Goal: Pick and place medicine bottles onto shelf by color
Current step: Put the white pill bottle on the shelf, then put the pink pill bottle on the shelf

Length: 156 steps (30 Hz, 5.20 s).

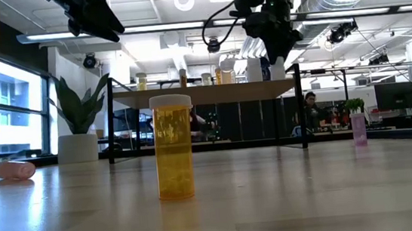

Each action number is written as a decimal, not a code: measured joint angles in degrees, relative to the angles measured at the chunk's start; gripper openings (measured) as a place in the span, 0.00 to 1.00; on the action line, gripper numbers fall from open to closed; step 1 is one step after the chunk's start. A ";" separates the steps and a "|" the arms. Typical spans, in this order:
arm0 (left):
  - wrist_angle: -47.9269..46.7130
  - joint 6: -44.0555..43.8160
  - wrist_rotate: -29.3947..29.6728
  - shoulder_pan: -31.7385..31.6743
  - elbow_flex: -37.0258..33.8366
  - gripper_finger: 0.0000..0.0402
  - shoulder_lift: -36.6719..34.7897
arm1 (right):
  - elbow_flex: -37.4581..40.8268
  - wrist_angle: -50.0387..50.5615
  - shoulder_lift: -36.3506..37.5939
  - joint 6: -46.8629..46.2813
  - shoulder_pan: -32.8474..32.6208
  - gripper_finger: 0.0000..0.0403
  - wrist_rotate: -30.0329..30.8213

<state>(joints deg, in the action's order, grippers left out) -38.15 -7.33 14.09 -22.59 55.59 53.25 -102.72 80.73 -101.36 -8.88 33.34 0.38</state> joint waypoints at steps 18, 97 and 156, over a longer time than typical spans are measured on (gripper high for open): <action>-5.49 -11.73 -0.12 0.00 0.00 0.59 0.00 | -4.49 -1.71 0.83 -1.60 -0.02 0.54 0.67; -32.52 -126.20 0.37 38.84 -0.02 0.59 35.34 | -16.17 -9.27 0.85 16.64 0.00 0.54 5.44; -27.38 -125.70 -3.90 34.23 -1.69 0.43 54.36 | -16.15 -7.61 0.85 16.63 0.00 0.54 5.42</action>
<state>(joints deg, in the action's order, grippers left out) -65.53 -133.03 10.19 11.64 53.91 107.61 -118.87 73.12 -100.51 7.75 33.34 5.80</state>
